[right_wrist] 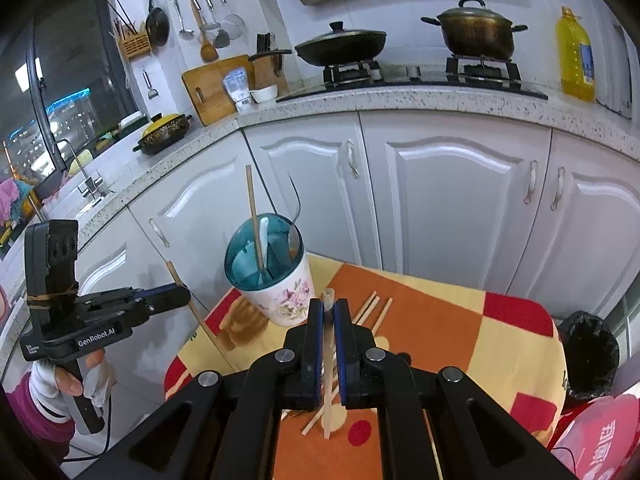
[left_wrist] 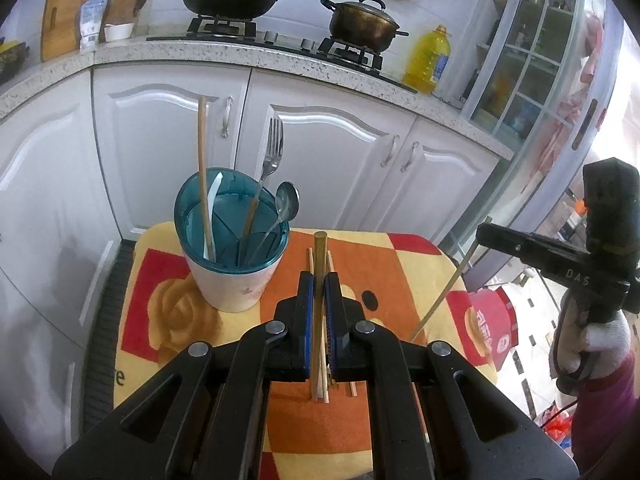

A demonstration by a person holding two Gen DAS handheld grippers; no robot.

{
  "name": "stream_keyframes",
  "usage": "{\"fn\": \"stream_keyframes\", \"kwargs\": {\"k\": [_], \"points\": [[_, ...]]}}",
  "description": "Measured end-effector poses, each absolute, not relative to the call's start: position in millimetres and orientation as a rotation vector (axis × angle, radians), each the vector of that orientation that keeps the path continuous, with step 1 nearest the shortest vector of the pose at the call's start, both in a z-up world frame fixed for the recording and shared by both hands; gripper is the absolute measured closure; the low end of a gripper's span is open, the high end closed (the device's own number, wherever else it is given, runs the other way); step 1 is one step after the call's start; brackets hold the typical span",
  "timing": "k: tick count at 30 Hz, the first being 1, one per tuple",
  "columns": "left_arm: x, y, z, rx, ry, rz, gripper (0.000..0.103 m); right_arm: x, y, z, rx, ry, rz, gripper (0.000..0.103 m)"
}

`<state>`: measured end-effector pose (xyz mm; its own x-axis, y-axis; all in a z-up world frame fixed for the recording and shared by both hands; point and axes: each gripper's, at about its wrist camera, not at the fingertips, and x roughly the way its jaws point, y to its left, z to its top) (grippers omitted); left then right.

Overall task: Organize utensils
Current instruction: 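Lift both held chopsticks up over the teal-lined holder, then lower the chopsticks into the holder and open both grippers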

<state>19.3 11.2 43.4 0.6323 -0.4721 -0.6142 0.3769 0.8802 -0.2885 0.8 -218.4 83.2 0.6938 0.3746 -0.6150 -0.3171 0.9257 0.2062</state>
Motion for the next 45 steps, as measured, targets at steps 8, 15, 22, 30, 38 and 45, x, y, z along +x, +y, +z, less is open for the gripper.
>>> {"fn": "stream_keyframes", "kwargs": {"k": [8, 15, 22, 30, 38, 45], "points": [[18.3, 16.5, 56.8, -0.150, 0.721, -0.499, 0.099, 6.5, -207.3, 103.6, 0.075, 0.669, 0.401, 0.098], [21.4, 37.1, 84.8, -0.177, 0.682, -0.494, 0.099, 16.1, -192.8, 125.9, 0.061, 0.633, 0.432, 0.098], [31.6, 62.3, 127.3, -0.179, 0.592, -0.445, 0.099, 35.8, -176.6, 158.0, 0.067, 0.577, 0.462, 0.098], [64.4, 73.1, 159.6, -0.144, 0.508, -0.369, 0.099, 69.1, -147.6, 196.6, 0.063, 0.505, 0.484, 0.098], [105.1, 69.7, 149.0, -0.065, 0.510, -0.297, 0.099, 119.1, -118.6, 197.7, 0.050, 0.484, 0.465, 0.098], [130.3, 66.3, 112.0, -0.056, 0.579, -0.274, 0.099, 166.3, -101.6, 153.1, 0.056, 0.580, 0.462, 0.098]]}}
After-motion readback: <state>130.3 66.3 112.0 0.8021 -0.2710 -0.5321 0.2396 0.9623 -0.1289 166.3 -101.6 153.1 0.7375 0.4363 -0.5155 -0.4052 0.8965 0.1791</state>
